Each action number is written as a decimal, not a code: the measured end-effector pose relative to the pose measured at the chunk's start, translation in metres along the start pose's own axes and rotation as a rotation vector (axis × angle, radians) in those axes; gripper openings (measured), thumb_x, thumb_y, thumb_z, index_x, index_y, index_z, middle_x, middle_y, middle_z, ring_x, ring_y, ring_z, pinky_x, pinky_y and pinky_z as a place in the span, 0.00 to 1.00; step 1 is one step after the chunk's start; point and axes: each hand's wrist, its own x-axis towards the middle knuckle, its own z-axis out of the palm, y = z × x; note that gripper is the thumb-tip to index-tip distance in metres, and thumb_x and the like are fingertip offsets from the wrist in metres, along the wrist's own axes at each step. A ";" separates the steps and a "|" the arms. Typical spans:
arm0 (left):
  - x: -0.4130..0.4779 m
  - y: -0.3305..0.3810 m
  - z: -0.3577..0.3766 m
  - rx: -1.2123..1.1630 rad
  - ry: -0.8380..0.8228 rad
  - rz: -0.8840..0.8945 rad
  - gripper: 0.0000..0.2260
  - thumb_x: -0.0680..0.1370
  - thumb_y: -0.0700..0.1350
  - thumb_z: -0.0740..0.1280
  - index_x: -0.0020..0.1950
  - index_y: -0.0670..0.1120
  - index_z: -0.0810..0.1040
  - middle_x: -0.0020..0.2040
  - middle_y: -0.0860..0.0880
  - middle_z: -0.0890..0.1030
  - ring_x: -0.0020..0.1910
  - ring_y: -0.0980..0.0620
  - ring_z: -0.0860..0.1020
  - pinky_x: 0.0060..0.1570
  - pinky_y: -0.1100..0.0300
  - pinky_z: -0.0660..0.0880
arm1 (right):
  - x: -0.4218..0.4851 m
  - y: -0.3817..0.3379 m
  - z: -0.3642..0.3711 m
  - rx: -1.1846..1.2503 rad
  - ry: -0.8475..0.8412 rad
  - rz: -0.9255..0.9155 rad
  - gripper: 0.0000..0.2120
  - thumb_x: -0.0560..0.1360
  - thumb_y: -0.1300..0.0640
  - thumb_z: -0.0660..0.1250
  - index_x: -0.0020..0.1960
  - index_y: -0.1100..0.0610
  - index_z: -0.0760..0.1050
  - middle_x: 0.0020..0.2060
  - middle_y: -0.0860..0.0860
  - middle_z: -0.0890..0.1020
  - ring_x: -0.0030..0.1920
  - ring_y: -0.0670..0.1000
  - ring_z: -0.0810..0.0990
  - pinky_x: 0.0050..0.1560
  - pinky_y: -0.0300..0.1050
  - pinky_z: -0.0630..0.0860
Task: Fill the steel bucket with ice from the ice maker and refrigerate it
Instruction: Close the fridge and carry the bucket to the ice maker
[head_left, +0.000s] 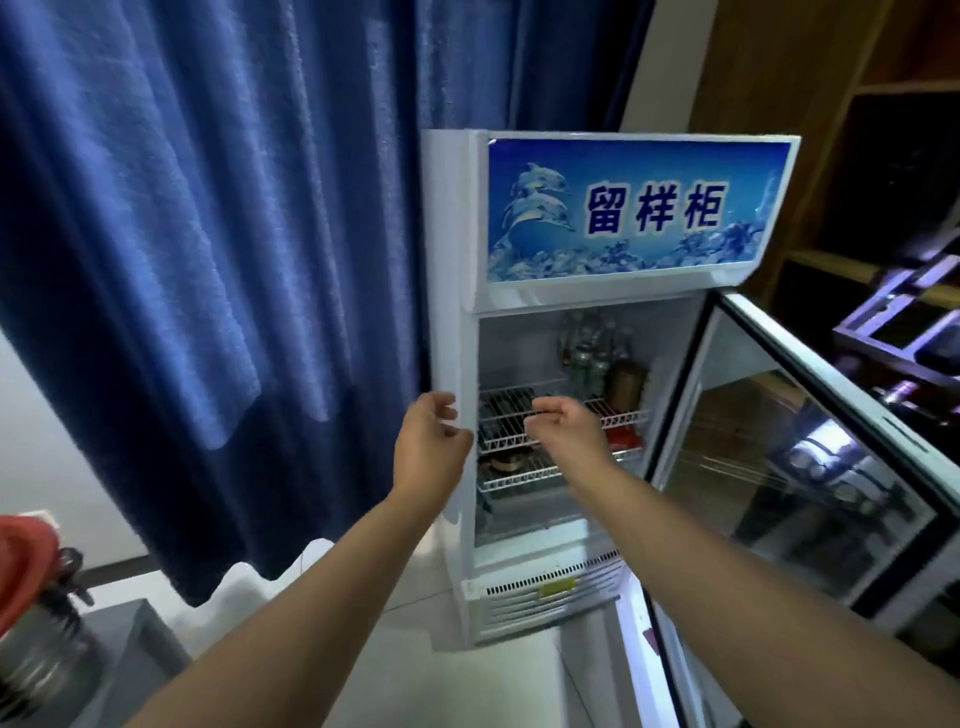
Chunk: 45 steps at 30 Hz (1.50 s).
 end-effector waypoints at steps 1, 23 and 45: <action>-0.001 0.008 0.015 -0.019 -0.031 0.015 0.12 0.73 0.36 0.67 0.54 0.47 0.74 0.45 0.52 0.78 0.38 0.57 0.77 0.35 0.69 0.73 | 0.000 0.001 -0.019 -0.012 0.027 -0.009 0.14 0.73 0.66 0.67 0.58 0.59 0.74 0.41 0.50 0.80 0.43 0.49 0.79 0.42 0.39 0.75; -0.049 0.117 0.281 -0.231 -0.549 0.117 0.10 0.78 0.44 0.64 0.37 0.50 0.79 0.25 0.54 0.77 0.25 0.58 0.74 0.32 0.57 0.77 | 0.024 0.012 -0.345 -0.632 0.579 0.054 0.09 0.72 0.64 0.64 0.47 0.56 0.81 0.50 0.55 0.82 0.54 0.57 0.78 0.54 0.46 0.73; -0.017 0.095 0.277 -0.243 -0.538 -0.107 0.07 0.73 0.43 0.71 0.51 0.48 0.79 0.48 0.48 0.81 0.45 0.50 0.79 0.43 0.59 0.76 | 0.067 0.026 -0.261 -0.757 0.474 -0.141 0.08 0.73 0.51 0.72 0.40 0.55 0.84 0.29 0.42 0.73 0.30 0.43 0.72 0.27 0.33 0.62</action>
